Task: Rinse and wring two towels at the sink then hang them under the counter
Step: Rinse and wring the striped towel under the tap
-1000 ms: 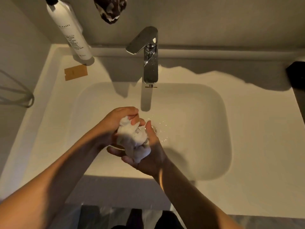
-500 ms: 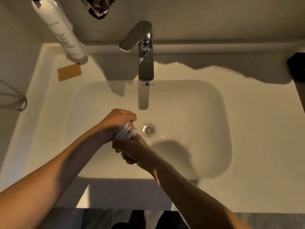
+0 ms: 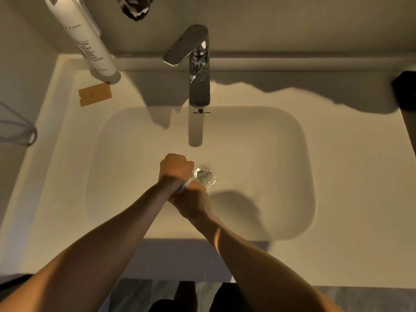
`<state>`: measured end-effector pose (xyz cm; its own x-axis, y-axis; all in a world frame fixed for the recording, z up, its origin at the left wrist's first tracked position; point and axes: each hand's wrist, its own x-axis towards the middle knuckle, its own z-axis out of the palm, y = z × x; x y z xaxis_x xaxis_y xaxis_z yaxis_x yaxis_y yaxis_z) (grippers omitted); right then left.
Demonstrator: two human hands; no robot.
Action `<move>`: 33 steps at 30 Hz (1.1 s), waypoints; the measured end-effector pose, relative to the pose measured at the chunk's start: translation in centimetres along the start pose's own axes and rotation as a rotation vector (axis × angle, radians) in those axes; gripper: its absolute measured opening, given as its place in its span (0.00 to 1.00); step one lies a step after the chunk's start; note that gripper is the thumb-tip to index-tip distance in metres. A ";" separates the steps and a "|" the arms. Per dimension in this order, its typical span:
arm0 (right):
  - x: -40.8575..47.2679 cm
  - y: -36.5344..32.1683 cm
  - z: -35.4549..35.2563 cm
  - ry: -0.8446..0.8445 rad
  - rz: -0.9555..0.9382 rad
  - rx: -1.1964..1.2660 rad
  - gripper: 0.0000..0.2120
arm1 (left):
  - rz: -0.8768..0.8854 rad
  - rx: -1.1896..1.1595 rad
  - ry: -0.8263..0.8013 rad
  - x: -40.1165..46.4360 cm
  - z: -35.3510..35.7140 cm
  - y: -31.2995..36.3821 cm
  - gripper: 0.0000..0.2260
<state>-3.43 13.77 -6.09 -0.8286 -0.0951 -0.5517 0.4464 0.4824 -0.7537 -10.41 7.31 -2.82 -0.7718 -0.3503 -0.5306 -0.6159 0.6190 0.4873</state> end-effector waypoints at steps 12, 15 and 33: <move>-1.3 0.4 -1.8 0.009 -0.043 -0.118 0.11 | -0.180 -0.449 -0.345 0.1 -0.5 -0.5 0.11; -2.6 1.6 -4.9 0.059 0.015 -0.150 0.08 | -0.178 -0.912 -0.573 0.8 -0.8 -1.2 0.11; -7.2 2.8 -8.5 -0.024 0.051 0.243 0.12 | 0.385 0.059 -0.145 0.9 1.7 -2.7 0.08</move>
<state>0.92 23.22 -1.22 -0.7959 -0.0979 -0.5975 0.5582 0.2635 -0.7867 -9.17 6.54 -5.79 -0.9112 0.0151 -0.4118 -0.2732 0.7259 0.6312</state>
